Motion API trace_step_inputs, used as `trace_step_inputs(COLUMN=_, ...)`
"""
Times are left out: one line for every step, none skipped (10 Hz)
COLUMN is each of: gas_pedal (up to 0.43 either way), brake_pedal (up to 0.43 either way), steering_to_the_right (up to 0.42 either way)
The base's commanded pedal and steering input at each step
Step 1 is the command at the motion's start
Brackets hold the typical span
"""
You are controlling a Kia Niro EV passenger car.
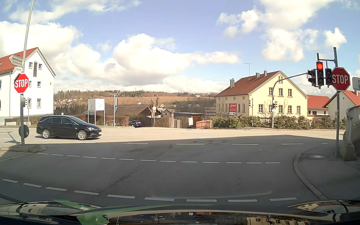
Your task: Follow the waypoints while adhering to traffic rules and regulations
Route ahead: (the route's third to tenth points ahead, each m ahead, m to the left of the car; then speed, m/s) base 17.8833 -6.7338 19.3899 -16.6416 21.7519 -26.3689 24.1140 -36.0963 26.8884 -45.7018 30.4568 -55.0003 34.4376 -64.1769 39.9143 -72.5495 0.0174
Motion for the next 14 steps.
trace_step_inputs(gas_pedal=0.000, brake_pedal=0.354, steering_to_the_right=0.027)
trace_step_inputs(gas_pedal=0.000, brake_pedal=0.354, steering_to_the_right=0.027)
trace_step_inputs(gas_pedal=0.000, brake_pedal=0.354, steering_to_the_right=0.027)
trace_step_inputs(gas_pedal=0.000, brake_pedal=0.354, steering_to_the_right=0.027)
trace_step_inputs(gas_pedal=0.000, brake_pedal=0.354, steering_to_the_right=0.027)
trace_step_inputs(gas_pedal=0.000, brake_pedal=0.354, steering_to_the_right=0.027)
trace_step_inputs(gas_pedal=0.000, brake_pedal=0.354, steering_to_the_right=0.027)
trace_step_inputs(gas_pedal=0.000, brake_pedal=0.348, steering_to_the_right=0.027)
trace_step_inputs(gas_pedal=0.000, brake_pedal=0.354, steering_to_the_right=0.027)
trace_step_inputs(gas_pedal=0.000, brake_pedal=0.354, steering_to_the_right=0.027)
trace_step_inputs(gas_pedal=0.000, brake_pedal=0.354, steering_to_the_right=0.027)
trace_step_inputs(gas_pedal=0.000, brake_pedal=0.348, steering_to_the_right=0.027)
trace_step_inputs(gas_pedal=0.000, brake_pedal=0.348, steering_to_the_right=0.027)
trace_step_inputs(gas_pedal=0.000, brake_pedal=0.354, steering_to_the_right=0.027)
